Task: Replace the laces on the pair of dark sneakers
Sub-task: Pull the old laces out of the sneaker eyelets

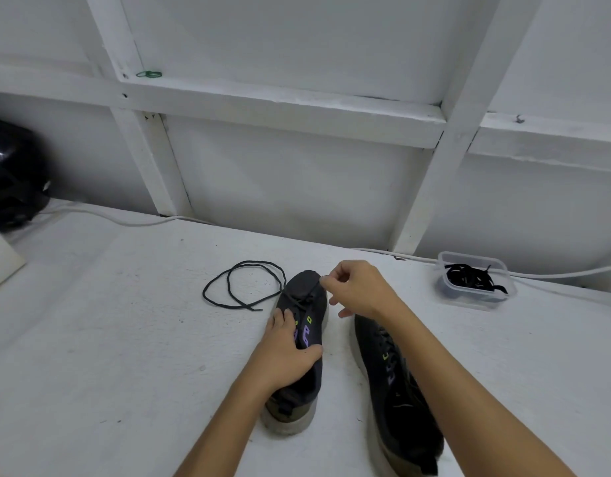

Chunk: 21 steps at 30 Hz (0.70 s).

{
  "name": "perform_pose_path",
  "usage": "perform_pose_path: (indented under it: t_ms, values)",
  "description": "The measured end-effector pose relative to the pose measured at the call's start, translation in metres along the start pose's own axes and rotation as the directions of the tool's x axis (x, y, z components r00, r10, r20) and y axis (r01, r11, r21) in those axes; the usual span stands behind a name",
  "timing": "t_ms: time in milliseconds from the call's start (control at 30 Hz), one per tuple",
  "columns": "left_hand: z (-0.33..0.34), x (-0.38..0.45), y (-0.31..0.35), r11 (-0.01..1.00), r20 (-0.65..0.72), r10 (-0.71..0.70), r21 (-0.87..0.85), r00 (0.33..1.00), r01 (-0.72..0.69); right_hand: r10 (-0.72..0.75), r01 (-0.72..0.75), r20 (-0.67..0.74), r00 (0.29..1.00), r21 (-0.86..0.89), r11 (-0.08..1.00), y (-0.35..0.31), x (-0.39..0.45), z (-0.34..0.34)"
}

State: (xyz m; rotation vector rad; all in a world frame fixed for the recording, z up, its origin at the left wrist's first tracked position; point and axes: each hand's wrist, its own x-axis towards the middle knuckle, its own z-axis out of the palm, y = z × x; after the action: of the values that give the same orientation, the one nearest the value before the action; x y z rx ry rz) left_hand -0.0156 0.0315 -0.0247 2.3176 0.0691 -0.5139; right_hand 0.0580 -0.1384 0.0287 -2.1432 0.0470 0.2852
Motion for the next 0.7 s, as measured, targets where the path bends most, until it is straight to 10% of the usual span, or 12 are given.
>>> perform_pose_path:
  t_ms: [267, 433, 700]
  values:
    - [0.0, -0.001, 0.001, 1.0, -0.007, 0.008, -0.014, 1.0, -0.008, 0.003, 0.016, 0.142, 0.99, -0.13, 0.991, 0.01, -0.004, 0.015]
    - [-0.001, -0.002, 0.002, 1.0, 0.001, 0.003, -0.008, 1.0, -0.003, 0.004, 0.035, -0.207, 0.978, 0.186, 0.982, 0.003, 0.002, -0.004]
    - [-0.002, -0.002, 0.003, 1.0, -0.003, 0.001, -0.001, 1.0, -0.001, 0.145, -0.119, 0.158, 0.977, -0.165, 0.979, 0.014, -0.008, 0.017]
